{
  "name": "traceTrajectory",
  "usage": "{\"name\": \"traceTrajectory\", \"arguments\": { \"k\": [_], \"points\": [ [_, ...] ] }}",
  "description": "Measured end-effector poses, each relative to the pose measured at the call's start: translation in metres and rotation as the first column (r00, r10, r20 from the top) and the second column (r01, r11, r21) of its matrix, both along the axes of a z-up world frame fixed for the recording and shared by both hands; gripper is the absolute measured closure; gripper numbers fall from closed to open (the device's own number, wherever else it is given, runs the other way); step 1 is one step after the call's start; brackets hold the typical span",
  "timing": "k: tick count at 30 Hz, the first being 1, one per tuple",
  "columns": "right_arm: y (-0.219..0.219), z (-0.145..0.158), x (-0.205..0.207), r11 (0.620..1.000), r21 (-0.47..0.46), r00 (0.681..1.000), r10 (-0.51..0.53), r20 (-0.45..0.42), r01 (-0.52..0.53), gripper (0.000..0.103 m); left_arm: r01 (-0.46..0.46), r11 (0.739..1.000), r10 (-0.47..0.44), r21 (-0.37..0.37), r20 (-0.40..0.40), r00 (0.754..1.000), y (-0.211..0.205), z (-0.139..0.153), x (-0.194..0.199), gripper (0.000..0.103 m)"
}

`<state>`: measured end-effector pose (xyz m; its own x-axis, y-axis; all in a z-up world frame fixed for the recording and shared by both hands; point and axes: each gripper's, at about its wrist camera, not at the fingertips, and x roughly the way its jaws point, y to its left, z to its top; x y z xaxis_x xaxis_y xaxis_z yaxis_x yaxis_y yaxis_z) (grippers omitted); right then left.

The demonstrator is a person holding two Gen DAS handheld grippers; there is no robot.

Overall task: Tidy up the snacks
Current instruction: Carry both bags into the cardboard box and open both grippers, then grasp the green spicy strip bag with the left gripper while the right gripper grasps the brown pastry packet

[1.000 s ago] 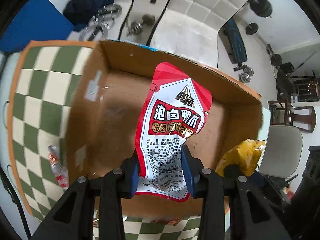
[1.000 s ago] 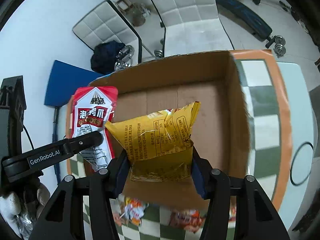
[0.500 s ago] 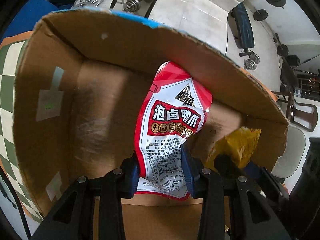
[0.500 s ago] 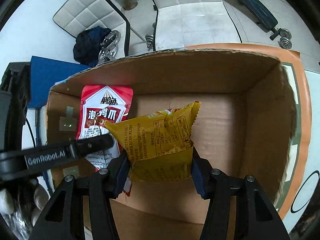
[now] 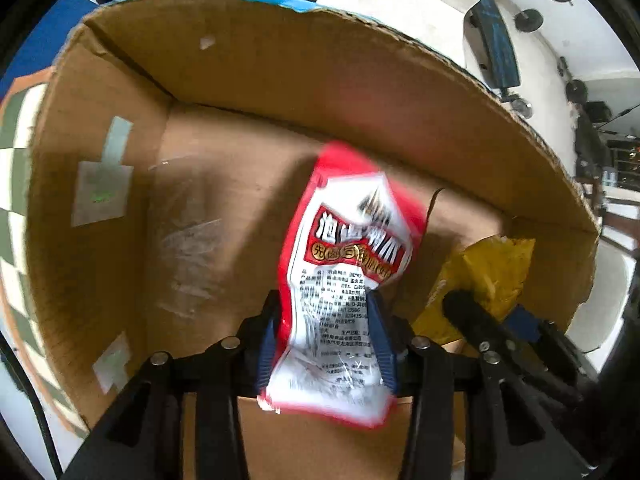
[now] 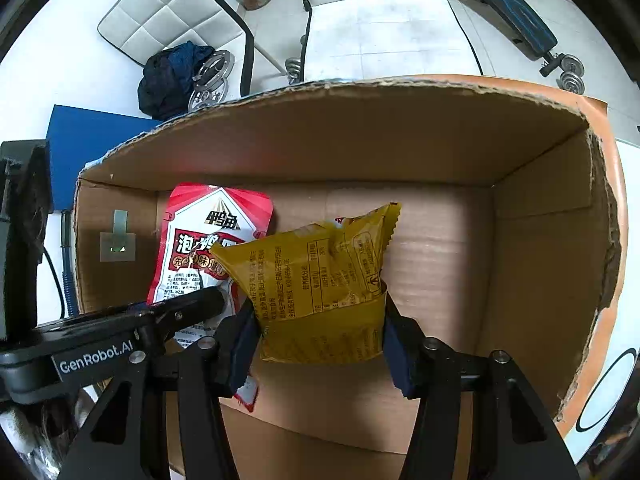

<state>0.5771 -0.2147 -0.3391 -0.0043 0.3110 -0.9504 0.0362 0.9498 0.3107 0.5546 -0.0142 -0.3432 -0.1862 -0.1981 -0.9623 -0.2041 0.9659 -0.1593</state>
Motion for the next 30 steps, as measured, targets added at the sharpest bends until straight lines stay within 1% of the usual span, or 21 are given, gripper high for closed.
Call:
{"name": "traceTrajectory", "arguments": {
  "k": [3, 5, 6, 7, 8, 10, 15, 22, 28, 30],
  "points": [
    [0.001, 0.005, 0.0, 1.0, -0.025, 1.0, 0.007, 0.001, -0.007, 0.037, 0.029, 0.999, -0.03, 0.024, 0.03, 0.999, -0.003, 0.015, -0.003, 0.062],
    [-0.001, 0.01, -0.001, 1.0, -0.026, 1.0, 0.007, 0.001, -0.007, 0.029, 0.041, 0.998, -0.043, 0.042, 0.054, 0.998, -0.004, 0.026, -0.005, 0.061],
    [-0.002, 0.013, -0.003, 1.0, -0.028, 1.0, 0.008, 0.002, -0.007, 0.026, 0.046, 0.998, -0.049, 0.05, 0.064, 0.997, -0.003, 0.031, -0.007, 0.058],
    [-0.003, 0.017, -0.004, 0.999, -0.033, 1.0, 0.01, 0.008, -0.009, 0.02, 0.05, 0.997, -0.054, 0.056, 0.072, 0.996, -0.004, 0.035, -0.008, 0.056],
    [-0.004, 0.02, -0.005, 0.999, -0.038, 1.0, 0.012, 0.013, -0.011, 0.018, 0.051, 0.997, -0.056, 0.06, 0.078, 0.995, -0.003, 0.04, -0.01, 0.052],
    [-0.007, 0.027, -0.009, 0.999, -0.041, 1.0, 0.016, 0.018, -0.015, 0.016, 0.057, 0.995, -0.064, 0.076, 0.092, 0.994, -0.003, 0.049, -0.014, 0.041],
    [-0.014, 0.047, -0.025, 0.997, -0.064, 0.999, 0.033, 0.041, -0.031, 0.013, 0.058, 0.991, -0.075, 0.12, 0.138, 0.988, 0.003, 0.066, -0.031, 0.022],
    [-0.017, 0.08, -0.061, 0.996, -0.076, 0.993, 0.06, 0.1, -0.052, 0.01, 0.044, 0.991, -0.071, 0.125, 0.221, 0.973, 0.006, 0.098, -0.065, 0.02],
    [-0.015, 0.113, -0.102, 0.999, -0.015, 0.989, 0.051, 0.141, -0.049, 0.009, 0.054, 0.986, -0.104, 0.155, 0.331, 0.938, 0.01, 0.138, -0.107, 0.02],
    [-0.013, 0.122, -0.118, 0.999, 0.009, 0.987, 0.047, 0.15, -0.049, 0.009, 0.064, 0.984, -0.121, 0.169, 0.355, 0.927, 0.011, 0.147, -0.123, 0.02]
  ]
}}
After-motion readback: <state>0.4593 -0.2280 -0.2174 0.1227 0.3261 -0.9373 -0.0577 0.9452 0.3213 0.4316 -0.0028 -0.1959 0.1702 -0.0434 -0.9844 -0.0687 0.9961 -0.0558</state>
